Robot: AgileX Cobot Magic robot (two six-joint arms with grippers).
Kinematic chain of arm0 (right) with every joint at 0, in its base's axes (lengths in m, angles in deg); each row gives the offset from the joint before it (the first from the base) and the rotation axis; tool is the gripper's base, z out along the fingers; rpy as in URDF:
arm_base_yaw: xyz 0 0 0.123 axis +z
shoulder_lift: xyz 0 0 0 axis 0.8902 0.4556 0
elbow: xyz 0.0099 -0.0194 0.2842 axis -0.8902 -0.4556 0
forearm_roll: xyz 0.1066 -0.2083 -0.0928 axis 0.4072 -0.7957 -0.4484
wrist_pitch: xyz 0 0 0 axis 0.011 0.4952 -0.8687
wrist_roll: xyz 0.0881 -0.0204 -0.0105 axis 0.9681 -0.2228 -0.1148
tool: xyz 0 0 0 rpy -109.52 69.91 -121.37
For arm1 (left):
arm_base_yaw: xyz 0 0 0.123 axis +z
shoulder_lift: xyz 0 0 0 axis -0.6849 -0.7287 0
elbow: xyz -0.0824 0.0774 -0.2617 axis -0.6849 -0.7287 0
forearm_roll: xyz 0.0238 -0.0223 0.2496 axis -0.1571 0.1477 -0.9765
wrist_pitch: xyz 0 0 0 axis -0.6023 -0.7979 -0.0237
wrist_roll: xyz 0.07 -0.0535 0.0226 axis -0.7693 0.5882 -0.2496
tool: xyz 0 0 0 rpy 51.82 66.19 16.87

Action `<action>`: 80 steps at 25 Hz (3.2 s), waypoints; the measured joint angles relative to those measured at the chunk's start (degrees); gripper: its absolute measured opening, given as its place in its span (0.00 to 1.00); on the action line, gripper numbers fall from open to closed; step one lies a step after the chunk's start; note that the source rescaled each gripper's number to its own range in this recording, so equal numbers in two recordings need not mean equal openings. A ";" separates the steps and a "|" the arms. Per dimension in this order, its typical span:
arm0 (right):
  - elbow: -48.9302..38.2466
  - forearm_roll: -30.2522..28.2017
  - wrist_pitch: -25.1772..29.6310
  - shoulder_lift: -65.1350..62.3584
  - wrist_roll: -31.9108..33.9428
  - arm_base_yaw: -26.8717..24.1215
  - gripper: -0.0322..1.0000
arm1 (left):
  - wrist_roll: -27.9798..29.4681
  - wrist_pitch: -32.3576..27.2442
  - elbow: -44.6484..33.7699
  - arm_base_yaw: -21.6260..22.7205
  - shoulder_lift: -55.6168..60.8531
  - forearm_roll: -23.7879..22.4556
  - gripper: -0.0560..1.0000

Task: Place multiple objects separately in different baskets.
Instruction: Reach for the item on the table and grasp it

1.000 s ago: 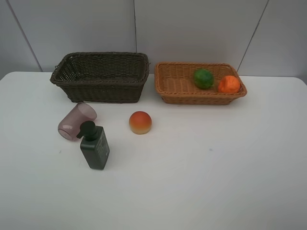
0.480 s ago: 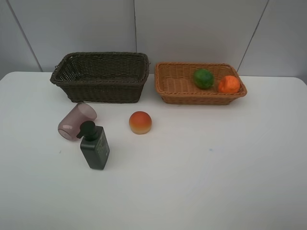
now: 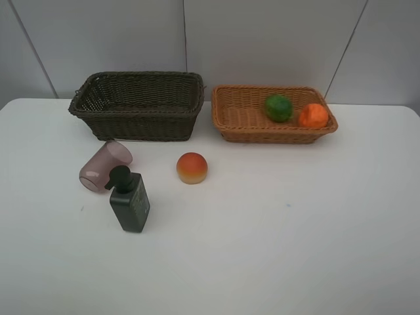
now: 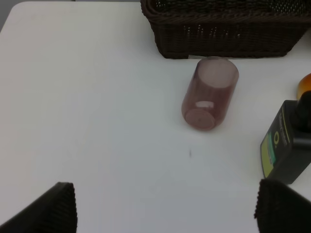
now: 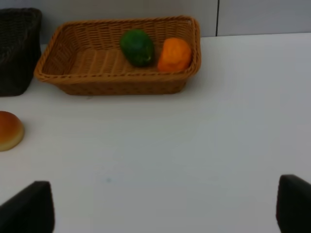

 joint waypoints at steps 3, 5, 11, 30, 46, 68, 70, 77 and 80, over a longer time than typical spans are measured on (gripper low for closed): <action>0.00 0.00 0.00 0.00 0.00 0.00 1.00 | 0.00 0.00 0.00 0.00 0.00 0.00 0.92; 0.00 0.00 0.00 0.00 0.00 0.00 1.00 | 0.00 0.00 0.00 0.00 0.00 0.00 0.92; 0.00 0.00 0.00 0.00 0.00 0.00 1.00 | 0.00 0.00 0.00 0.00 0.00 0.00 0.92; 0.00 -0.15 0.00 0.00 0.00 0.00 1.00 | 0.00 0.00 0.00 0.00 0.00 0.00 0.92; 0.00 -0.15 0.00 0.00 0.00 0.00 1.00 | 0.00 0.00 0.00 0.00 0.00 0.00 0.92; 0.00 -0.15 0.00 0.00 0.00 0.00 1.00 | 0.00 0.00 0.00 0.00 0.00 0.00 0.92; 0.00 -0.15 0.00 0.00 0.00 0.00 1.00 | 0.00 0.00 0.00 0.00 0.00 0.00 0.92; 0.00 -0.15 0.00 0.00 0.00 0.00 1.00 | 0.00 0.00 0.21 0.00 0.00 0.13 0.92; 0.00 -0.15 0.00 0.00 0.00 0.00 1.00 | 0.00 -0.06 2.82 0.00 -0.65 0.65 0.92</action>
